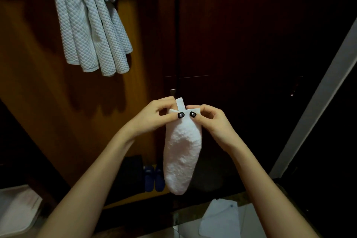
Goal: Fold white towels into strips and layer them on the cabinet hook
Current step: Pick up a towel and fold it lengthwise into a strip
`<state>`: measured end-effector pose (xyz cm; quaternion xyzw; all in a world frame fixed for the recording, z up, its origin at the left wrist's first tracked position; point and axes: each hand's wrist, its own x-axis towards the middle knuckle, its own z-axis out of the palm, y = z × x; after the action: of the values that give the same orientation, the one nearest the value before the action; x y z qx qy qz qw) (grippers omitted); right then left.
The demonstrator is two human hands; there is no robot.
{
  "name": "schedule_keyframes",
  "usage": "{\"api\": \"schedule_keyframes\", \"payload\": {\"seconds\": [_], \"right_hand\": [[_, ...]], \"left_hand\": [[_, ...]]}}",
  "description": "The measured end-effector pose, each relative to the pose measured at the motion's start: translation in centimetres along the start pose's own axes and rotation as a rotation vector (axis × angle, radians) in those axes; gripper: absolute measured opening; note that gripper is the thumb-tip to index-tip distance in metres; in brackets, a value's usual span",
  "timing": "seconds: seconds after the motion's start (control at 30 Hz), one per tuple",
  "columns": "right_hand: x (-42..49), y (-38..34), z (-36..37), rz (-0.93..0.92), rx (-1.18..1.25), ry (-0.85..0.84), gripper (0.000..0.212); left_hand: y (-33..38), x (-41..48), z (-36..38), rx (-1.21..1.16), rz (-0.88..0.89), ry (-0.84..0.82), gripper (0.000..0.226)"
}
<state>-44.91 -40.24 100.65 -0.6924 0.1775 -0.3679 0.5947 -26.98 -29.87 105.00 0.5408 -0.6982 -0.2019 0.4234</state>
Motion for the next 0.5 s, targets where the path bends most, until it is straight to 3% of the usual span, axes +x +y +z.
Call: {"api": "schedule_keyframes", "payload": {"seconds": [0.27,0.5], "right_hand": [[0.9,-2.1,0.0,-0.058,0.011,-0.112,0.002],[1.2,-2.2,1.0,-0.058,-0.031,-0.105,0.008]], "left_hand": [[0.3,-0.2,-0.3,-0.111,0.024,-0.015,0.01],[0.5,-0.6,-0.3,-0.108,-0.018,-0.006,0.027]]}}
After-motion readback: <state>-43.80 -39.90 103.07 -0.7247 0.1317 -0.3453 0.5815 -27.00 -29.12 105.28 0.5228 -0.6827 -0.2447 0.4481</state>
